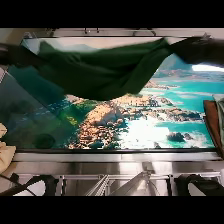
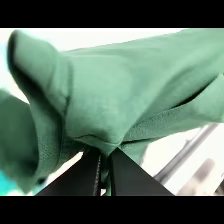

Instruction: Fold the shirts.

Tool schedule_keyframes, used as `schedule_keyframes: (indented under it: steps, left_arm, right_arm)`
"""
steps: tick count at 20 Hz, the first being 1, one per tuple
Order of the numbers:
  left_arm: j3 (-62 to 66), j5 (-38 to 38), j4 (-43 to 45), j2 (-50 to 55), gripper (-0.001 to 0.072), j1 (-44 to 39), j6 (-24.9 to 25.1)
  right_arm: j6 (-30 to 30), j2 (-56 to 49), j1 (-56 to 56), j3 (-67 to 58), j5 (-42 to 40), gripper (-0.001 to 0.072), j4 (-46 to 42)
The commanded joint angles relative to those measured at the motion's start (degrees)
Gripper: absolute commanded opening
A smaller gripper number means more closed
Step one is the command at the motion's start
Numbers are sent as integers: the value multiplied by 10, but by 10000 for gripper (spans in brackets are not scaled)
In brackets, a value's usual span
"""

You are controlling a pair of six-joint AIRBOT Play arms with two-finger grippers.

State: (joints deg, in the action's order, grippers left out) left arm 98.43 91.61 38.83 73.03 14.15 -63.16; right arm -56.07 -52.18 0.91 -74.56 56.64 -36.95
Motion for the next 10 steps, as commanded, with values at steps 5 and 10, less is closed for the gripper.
schedule_keyframes:
  steps: [5, 10]
  left_arm:
    - [-60, 4, -58, -183, 31, -59, -38]
    - [-284, -108, 15, -253, 31, -179, -28]
  right_arm:
    - [-3, 165, 39, -5, 44, 24, 5]
    - [-11, 112, 38, 90, 153, 23, 75]
